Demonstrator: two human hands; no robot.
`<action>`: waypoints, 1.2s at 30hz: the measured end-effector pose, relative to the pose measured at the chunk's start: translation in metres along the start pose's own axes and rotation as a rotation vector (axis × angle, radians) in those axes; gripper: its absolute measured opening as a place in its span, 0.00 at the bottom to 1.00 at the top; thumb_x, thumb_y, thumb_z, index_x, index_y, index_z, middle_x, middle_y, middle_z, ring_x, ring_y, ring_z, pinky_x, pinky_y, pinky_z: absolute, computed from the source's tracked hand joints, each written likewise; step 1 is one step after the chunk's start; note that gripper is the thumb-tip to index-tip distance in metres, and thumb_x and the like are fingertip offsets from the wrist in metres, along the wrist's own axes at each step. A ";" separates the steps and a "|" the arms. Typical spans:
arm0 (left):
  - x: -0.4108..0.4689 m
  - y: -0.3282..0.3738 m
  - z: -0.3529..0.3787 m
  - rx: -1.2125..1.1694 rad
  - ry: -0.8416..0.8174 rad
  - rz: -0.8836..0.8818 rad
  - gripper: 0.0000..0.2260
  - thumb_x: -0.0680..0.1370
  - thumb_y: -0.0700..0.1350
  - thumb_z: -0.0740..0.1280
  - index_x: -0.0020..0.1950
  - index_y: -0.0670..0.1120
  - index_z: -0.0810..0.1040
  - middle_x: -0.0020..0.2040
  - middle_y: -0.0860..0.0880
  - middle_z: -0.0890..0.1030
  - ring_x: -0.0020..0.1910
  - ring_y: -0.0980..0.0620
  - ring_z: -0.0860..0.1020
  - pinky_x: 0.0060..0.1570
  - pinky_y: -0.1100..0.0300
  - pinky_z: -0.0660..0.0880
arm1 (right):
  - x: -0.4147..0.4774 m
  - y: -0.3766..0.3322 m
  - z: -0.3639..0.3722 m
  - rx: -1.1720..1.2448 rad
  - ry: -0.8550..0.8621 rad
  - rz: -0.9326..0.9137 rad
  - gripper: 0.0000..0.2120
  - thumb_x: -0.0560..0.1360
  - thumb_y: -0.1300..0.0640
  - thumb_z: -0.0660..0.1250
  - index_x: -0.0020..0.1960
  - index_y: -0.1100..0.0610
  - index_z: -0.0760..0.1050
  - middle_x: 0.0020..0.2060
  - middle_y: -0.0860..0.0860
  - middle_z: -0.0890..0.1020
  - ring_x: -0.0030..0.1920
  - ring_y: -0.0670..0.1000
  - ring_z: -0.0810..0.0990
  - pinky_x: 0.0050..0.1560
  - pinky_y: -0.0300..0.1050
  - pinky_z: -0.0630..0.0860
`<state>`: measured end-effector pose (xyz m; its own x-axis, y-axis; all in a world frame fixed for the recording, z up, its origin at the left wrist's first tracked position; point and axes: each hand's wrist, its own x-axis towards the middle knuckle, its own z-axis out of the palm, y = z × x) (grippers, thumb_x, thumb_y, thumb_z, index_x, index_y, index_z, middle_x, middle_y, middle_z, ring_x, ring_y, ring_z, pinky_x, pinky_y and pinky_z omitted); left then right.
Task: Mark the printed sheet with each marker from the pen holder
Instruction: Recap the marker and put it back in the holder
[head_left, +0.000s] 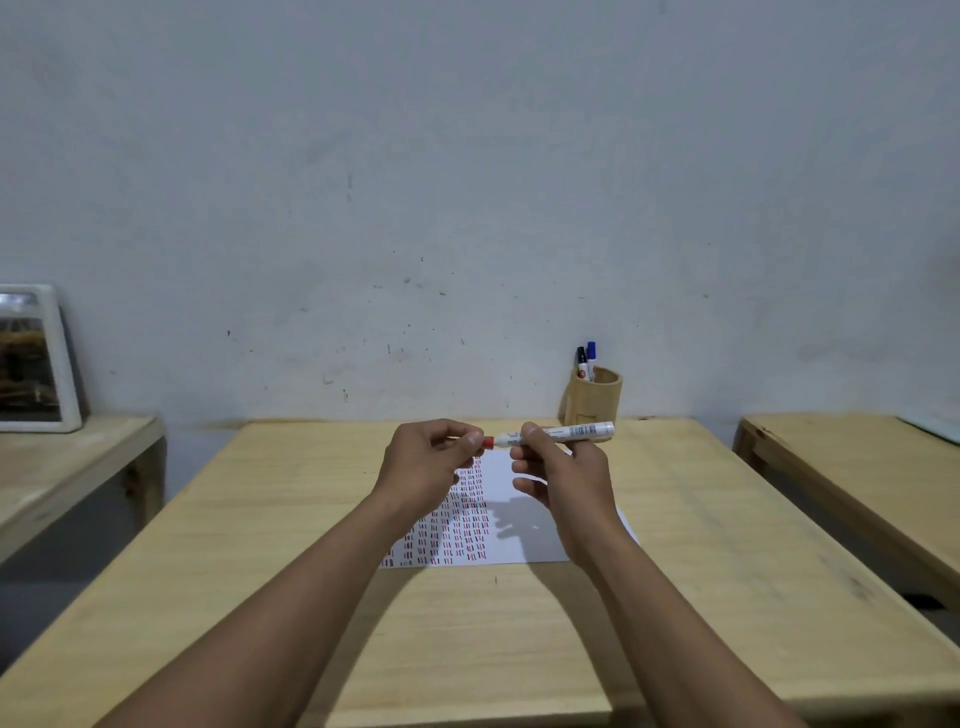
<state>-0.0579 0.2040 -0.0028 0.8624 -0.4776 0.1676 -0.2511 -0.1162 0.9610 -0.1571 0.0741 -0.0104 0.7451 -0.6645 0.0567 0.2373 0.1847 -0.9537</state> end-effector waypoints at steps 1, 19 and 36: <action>0.000 0.001 0.000 -0.013 -0.008 -0.006 0.05 0.79 0.44 0.71 0.49 0.47 0.86 0.45 0.48 0.88 0.45 0.51 0.84 0.45 0.58 0.78 | 0.000 0.000 0.000 0.019 -0.004 0.020 0.08 0.78 0.57 0.71 0.48 0.63 0.82 0.36 0.54 0.83 0.35 0.48 0.82 0.35 0.40 0.80; -0.009 0.030 0.010 0.044 0.097 0.153 0.06 0.77 0.47 0.72 0.42 0.52 0.88 0.37 0.50 0.87 0.43 0.48 0.85 0.51 0.48 0.82 | -0.001 -0.013 0.014 0.451 0.056 0.217 0.06 0.79 0.61 0.70 0.47 0.65 0.79 0.35 0.55 0.79 0.36 0.48 0.79 0.37 0.39 0.84; 0.034 0.079 0.051 0.382 0.152 0.394 0.10 0.78 0.53 0.68 0.55 0.53 0.85 0.42 0.57 0.86 0.44 0.59 0.83 0.51 0.58 0.78 | 0.038 -0.051 -0.022 -0.965 -0.079 -0.309 0.06 0.81 0.53 0.63 0.54 0.54 0.75 0.35 0.53 0.83 0.34 0.53 0.83 0.38 0.54 0.82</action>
<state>-0.0713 0.1342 0.0676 0.7177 -0.4211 0.5546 -0.6836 -0.2745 0.6763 -0.1540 0.0236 0.0341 0.7839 -0.5276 0.3273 -0.1516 -0.6739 -0.7231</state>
